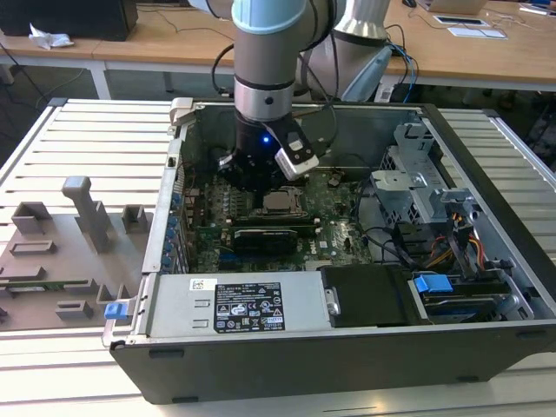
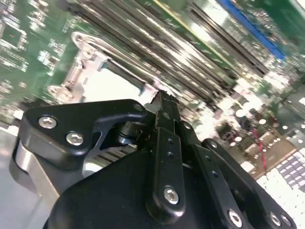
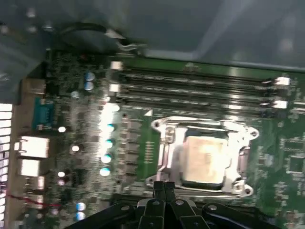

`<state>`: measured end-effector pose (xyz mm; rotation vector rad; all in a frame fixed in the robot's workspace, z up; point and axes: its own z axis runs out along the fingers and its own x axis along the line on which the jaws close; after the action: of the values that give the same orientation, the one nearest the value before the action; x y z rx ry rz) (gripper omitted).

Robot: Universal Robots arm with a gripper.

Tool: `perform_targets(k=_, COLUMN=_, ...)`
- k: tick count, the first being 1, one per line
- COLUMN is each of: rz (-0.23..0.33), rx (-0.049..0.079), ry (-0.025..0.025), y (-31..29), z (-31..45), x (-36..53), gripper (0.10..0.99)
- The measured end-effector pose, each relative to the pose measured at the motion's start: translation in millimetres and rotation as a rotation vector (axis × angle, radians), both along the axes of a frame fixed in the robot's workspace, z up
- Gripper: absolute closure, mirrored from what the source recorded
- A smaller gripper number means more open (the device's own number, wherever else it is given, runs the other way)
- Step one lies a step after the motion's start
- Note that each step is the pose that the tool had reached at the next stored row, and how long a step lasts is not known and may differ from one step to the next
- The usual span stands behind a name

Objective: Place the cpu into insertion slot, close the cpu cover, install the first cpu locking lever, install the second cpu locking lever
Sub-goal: 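Install the second cpu locking lever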

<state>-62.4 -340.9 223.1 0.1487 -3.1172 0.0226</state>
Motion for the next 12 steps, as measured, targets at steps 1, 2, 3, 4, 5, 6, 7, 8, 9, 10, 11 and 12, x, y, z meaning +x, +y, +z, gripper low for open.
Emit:
perform_targets(k=1, rz=0.0, rx=0.0, ry=0.0057, y=0.7, z=-0.3, x=5.2, gripper=0.98)
perform_targets(k=2, rz=0.0, rx=0.0, ry=0.0103, y=1.1, z=-0.4, x=9.5, gripper=0.98)
perform_targets(k=3, rz=0.0, rx=0.0, ry=0.0222, y=2.2, z=-0.9, x=20.5, gripper=0.98)
perform_targets(k=4, rz=0.0, rx=0.0, ry=0.0257, y=2.5, z=-1.1, x=24.2, gripper=0.98)
perform_targets(k=5, rz=0.0, rx=0.0, ry=0.029, y=2.9, z=-1.2, x=27.9, gripper=0.98)
perform_targets(k=6, rz=0.0, rx=-0.001, ry=0.0369, y=4.1, z=-1.3, x=40.0, gripper=0.98)
perform_targets(k=7, rz=0.0, rx=-0.006, ry=0.037, y=4.6, z=2.7, x=40.5, gripper=0.98)
perform_targets(k=8, rz=0.0, rx=-0.007, ry=0.0369, y=4.6, z=4.9, x=40.4, gripper=0.98)
perform_targets(k=9, rz=0.0, rx=-0.008, ry=0.0369, y=4.7, z=6.6, x=40.5, gripper=0.98)
perform_targets(k=10, rz=0.0, rx=-0.009, ry=0.037, y=4.7, z=9.9, x=40.4, gripper=0.98)
perform_targets(k=11, rz=0.0, rx=-0.01, ry=0.0369, y=4.8, z=13.4, x=40.4, gripper=0.98)
perform_targets(k=12, rz=0.0, rx=-0.011, ry=0.0369, y=4.8, z=17.9, x=40.4, gripper=0.98)
